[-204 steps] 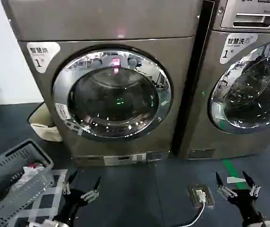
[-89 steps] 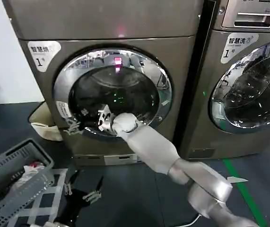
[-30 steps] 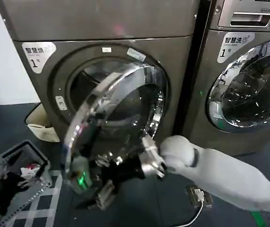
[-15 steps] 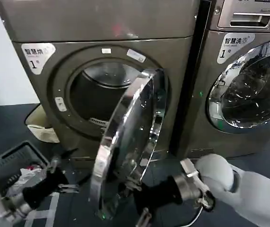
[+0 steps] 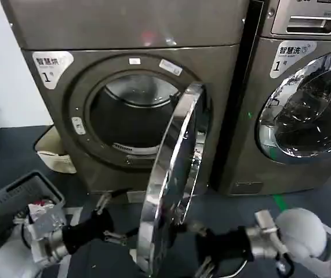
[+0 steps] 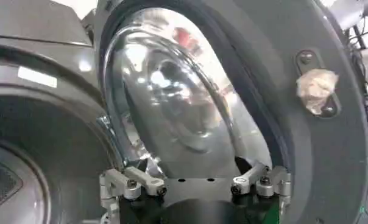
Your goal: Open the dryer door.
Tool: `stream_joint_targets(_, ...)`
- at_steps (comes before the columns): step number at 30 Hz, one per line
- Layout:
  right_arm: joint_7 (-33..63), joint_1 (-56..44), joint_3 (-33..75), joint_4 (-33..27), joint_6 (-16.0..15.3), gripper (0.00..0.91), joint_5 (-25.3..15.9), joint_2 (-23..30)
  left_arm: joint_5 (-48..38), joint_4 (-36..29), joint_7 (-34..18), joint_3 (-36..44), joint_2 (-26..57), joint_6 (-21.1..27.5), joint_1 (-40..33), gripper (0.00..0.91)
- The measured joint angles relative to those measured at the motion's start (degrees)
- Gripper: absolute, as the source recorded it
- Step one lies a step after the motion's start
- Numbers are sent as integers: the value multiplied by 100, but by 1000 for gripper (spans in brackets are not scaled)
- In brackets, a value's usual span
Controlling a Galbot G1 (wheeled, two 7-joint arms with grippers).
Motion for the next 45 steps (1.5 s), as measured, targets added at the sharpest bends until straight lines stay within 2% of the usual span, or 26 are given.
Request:
stream_joint_targets(3,-55,-438,791,-233,13,907,2,-119,14,-1,-15,327,-85,50,-326,907)
stream_joint_targets(9,-82,-1669,2524,-1043,317,907,-633,20,63,50,-22,817,-198,72,-936,907)
stream_joint_targets(16,733,-3216,4142,-2665,822,907,-1491,788,167,62,-62,1316,-381,175,-1445,907)
stream_joint_targets(22,1397,-4112,5475,-3676,865,907,-1880,1529,305,111,-163,1809,-634,271,-1815,907)
stream_joint_targets(24,1730,-4331,5954,-3756,748,907,-2098,1802,349,134,-199,1982,-712,305,-1935,907)
stream_joint_targets(27,2433,-4642,6675,-3711,452,907,-2642,2300,413,230,-242,2304,-889,366,-2160,907)
stream_joint_targets(33,3211,-5268,7952,-3246,-87,907,-3729,3313,523,449,-267,3050,-1259,450,-2652,907)
stream_joint_targets(39,3349,-5863,8934,-2809,-417,907,-3948,4102,753,777,-449,3731,-1674,424,-3331,907)
stream_joint_targets(45,3311,-6164,9377,-2627,-487,907,-4239,4585,1298,1255,-725,4234,-2143,211,-3933,907)
